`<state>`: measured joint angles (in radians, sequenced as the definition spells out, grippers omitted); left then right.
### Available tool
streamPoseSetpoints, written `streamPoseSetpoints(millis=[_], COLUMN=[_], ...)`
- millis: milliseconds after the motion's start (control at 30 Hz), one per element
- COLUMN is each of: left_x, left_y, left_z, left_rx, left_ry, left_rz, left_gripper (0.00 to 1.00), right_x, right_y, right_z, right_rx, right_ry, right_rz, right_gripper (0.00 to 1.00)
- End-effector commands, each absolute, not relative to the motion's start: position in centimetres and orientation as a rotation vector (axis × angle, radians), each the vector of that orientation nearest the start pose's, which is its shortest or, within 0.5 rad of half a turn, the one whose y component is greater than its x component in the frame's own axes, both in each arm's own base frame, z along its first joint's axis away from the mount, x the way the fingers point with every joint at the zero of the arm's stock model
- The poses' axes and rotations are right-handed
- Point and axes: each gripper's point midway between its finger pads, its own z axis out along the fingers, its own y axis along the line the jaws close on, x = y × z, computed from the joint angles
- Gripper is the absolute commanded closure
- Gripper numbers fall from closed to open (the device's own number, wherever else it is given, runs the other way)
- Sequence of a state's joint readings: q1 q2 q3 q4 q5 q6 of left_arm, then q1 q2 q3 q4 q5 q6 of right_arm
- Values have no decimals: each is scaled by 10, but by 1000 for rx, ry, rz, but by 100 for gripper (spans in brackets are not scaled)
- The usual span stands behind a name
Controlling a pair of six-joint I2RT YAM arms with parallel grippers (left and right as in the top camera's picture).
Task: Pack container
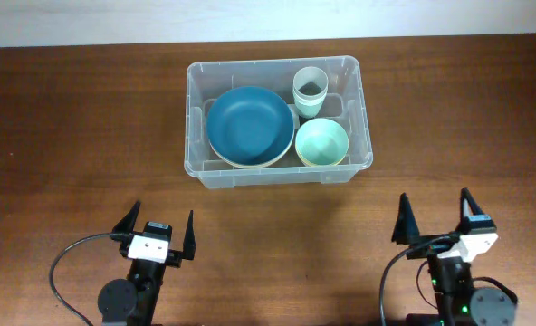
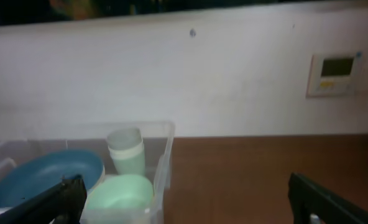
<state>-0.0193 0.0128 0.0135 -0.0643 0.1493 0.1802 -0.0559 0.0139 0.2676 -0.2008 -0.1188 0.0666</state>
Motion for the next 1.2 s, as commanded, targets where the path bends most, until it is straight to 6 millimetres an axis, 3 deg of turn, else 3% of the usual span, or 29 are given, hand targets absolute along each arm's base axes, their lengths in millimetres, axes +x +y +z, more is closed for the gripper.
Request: streamPoseSetpoints(millis=[0,233,633,1167], left_x=[244,244,244,244], left_y=[-29,-29,-29,-29], left_z=[160,160,160,160], left_rx=[283,283,283,283], left_ry=[1610,1610,1610,1610], left_rz=[20,21,21,20], left_gripper=[0,0,0,0], right_x=[229,241,246,246], right_y=[11,11,10,9], right_z=[229,197,163,159], right_rx=[-23,-22,-11,-8], right_ry=[1548,1556,1619,1635], right_rz=[107,108,106,106], right_gripper=[1,1,1,1])
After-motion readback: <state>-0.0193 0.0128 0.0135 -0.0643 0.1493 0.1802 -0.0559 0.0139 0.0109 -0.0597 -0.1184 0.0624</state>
